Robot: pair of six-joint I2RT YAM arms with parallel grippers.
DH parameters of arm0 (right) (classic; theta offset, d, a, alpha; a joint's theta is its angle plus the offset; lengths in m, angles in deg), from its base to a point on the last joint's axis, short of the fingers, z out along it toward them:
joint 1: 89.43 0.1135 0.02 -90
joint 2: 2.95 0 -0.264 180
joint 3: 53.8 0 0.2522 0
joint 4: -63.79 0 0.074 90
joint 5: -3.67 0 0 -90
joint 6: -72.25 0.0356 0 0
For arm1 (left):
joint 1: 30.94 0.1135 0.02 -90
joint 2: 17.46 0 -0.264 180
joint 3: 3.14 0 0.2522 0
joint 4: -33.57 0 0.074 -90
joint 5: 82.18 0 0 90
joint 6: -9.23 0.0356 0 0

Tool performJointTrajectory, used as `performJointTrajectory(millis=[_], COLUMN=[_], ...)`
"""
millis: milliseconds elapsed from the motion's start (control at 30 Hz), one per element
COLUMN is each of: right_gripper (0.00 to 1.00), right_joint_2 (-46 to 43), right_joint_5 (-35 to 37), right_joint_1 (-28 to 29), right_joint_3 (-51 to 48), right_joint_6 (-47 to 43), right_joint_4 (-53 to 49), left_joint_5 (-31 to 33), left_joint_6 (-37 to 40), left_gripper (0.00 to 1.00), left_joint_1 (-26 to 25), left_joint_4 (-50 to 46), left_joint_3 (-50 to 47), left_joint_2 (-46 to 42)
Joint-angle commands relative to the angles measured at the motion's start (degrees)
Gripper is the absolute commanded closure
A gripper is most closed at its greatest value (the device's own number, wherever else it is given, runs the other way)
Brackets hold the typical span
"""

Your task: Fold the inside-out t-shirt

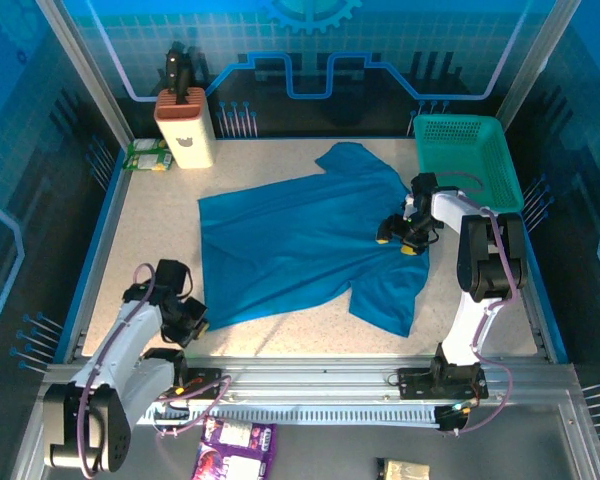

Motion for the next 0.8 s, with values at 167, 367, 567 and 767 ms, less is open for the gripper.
performJointTrajectory(millis=[167,367,567,767], right_gripper=[0.26,0.26,0.24,0.21], right_joint_2=[-3.0,-13.1,-21.3,-22.8], right_joint_5=[3.8,7.6,-0.2,-5.7], right_joint_1=[0.7,2.7,3.8,5.2], right_joint_3=[1.1,0.8,-10.4,-20.8], right_joint_6=[0.2,0.6,2.9,6.1], right_joint_4=[-4.7,-11.4,-9.6,-1.9], left_joint_5=[4.7,4.4,-0.2,0.4], left_joint_6=[-0.7,7.0,7.5,10.5], left_gripper=[0.75,0.69,0.76,0.78], left_joint_1=[0.1,-1.1,-10.1,-6.4], left_joint_4=[-3.9,-3.9,8.4,17.3], left_joint_3=[6.8,20.9,26.0,25.1], left_joint_2=[0.2,7.7,25.4,41.3])
